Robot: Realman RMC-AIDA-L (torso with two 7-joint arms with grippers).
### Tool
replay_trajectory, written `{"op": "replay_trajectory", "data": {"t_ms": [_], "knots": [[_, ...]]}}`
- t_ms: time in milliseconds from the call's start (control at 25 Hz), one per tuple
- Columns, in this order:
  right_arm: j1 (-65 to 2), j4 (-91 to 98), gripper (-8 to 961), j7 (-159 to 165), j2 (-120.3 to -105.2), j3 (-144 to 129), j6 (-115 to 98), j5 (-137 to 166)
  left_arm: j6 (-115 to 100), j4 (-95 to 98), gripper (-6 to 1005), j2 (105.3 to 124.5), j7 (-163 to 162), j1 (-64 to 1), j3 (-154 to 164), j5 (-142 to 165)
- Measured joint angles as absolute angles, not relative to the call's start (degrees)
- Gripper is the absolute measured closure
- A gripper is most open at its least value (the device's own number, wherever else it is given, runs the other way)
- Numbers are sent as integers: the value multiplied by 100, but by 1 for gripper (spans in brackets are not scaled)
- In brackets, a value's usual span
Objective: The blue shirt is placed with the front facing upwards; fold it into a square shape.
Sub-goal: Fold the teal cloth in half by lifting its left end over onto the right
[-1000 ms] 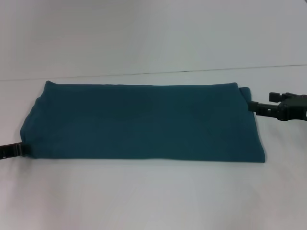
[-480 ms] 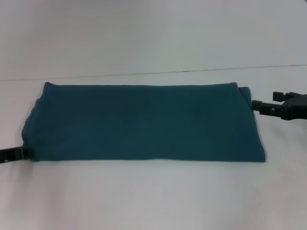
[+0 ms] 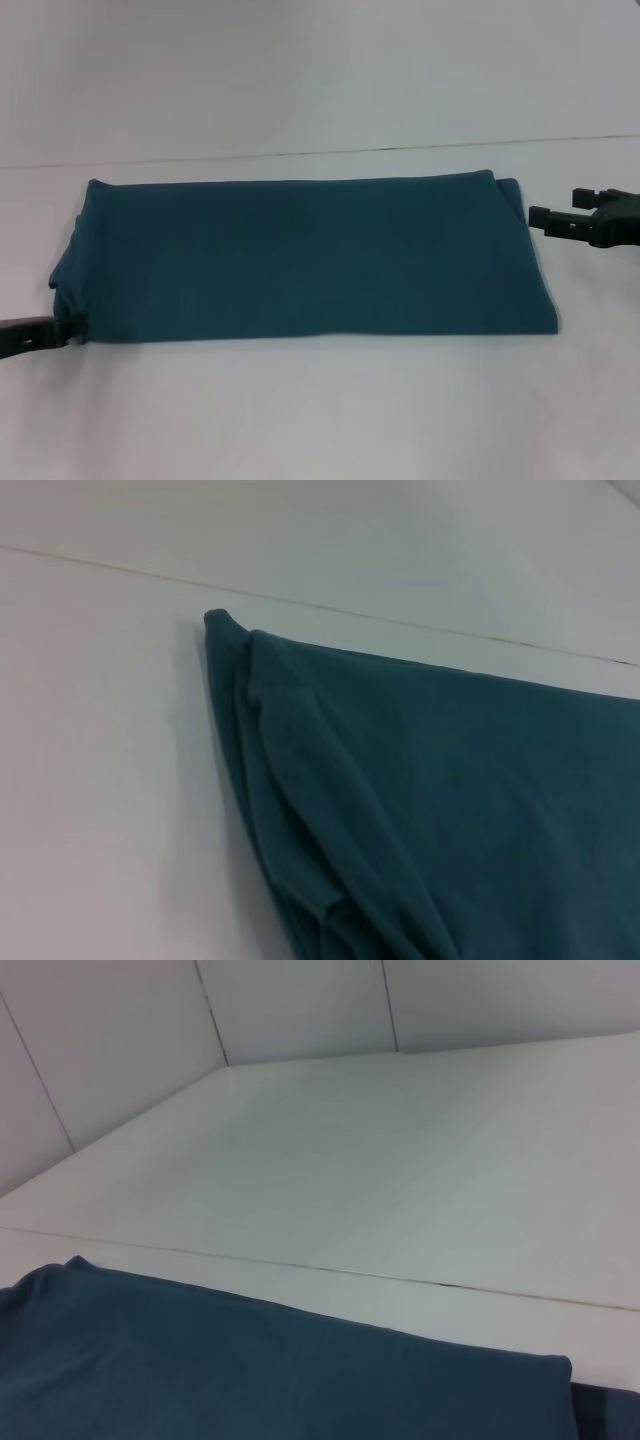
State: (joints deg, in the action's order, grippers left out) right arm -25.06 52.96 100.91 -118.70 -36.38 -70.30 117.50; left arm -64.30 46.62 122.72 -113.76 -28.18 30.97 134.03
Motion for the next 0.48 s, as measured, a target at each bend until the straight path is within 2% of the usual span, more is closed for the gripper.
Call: {"op": "replay_trajectory", "data": {"t_ms": [480], "knots": [[-2522, 5360, 41, 10103, -11865, -3677, -6963, 11750, -6887, 4950, 983, 12386, -11063, -2447, 3076, 13179]]}}
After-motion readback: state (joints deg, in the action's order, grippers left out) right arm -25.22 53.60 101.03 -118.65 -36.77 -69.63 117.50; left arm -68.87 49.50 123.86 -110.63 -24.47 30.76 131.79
